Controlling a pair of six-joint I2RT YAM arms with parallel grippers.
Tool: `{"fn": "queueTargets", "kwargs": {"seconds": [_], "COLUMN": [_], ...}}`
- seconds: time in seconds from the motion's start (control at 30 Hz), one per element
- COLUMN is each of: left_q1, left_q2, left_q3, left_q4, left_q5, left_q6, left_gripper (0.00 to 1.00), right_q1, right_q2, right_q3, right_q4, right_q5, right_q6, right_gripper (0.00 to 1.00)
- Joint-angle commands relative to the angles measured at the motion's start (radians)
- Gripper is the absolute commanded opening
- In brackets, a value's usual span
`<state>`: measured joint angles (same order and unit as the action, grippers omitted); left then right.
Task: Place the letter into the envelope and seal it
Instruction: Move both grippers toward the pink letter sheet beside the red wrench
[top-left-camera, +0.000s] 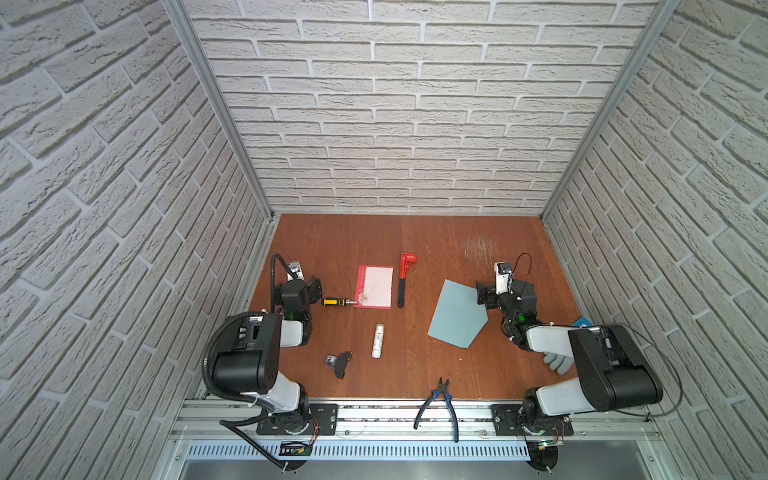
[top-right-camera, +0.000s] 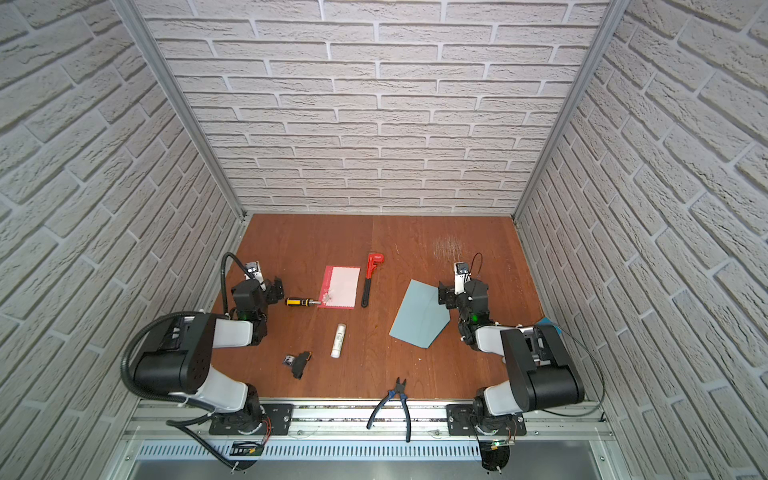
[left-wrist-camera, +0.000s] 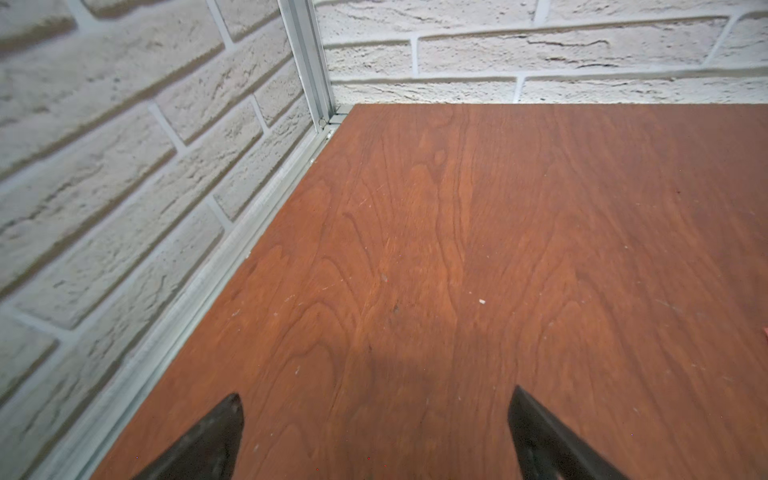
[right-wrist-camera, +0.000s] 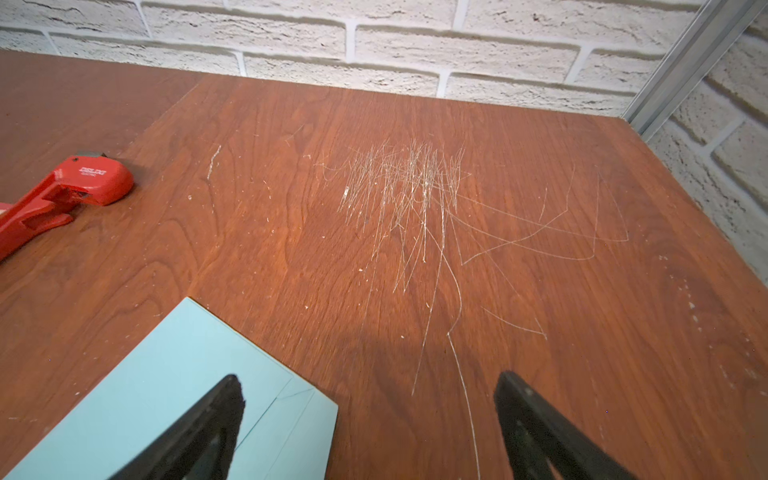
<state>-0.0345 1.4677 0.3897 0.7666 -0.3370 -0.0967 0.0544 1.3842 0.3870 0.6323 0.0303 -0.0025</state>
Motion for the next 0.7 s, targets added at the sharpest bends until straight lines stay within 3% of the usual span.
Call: {"fn": "queueTargets", "kwargs": {"seconds": [0.0,0.17,0.23,0.37,0.47,0.67], "left_q1": [-0.057,-0.034,-0.022,-0.020,-0.014,-0.013], "left_q2": [-0.179,-0.257,-0.245,-0.220,-0.207,-0.156], "left_q3": [0.163,0.496,0.638,0.824,0.894,0.895], "left_q4": [-0.234,-0.668,-0.849,-1.139,-1.275,-1.414], "left_q5": [-0.133,-0.130,-0.067,0.117,0.267,0.488], "left_q6": [0.034,-0.049,-0.094,-0.140,-0.201,-0.312], "left_gripper": [0.98,0.98,0.97,0.95,0.95,0.90], "right_q1": [-0.005,0.012,0.066,0.281,0.418,0.647], "right_q2": [-0.167,-0.123,-0.081,-0.044,0.024,0.169], "right_q3": [0.198,0.532,0.624,0.736,0.823,0.915], "right_q4": [-0.383,-0.871,-0.973,-1.050,-1.097,-1.099], "right_q5": [0.051,0.061,0.040,0.128,0.124,0.087], "right_q6": [0.094,0.450,0.537,0.693,0.825,1.058], "right_gripper": [0.92,0.79,0.76,0.76,0.75,0.75]}}
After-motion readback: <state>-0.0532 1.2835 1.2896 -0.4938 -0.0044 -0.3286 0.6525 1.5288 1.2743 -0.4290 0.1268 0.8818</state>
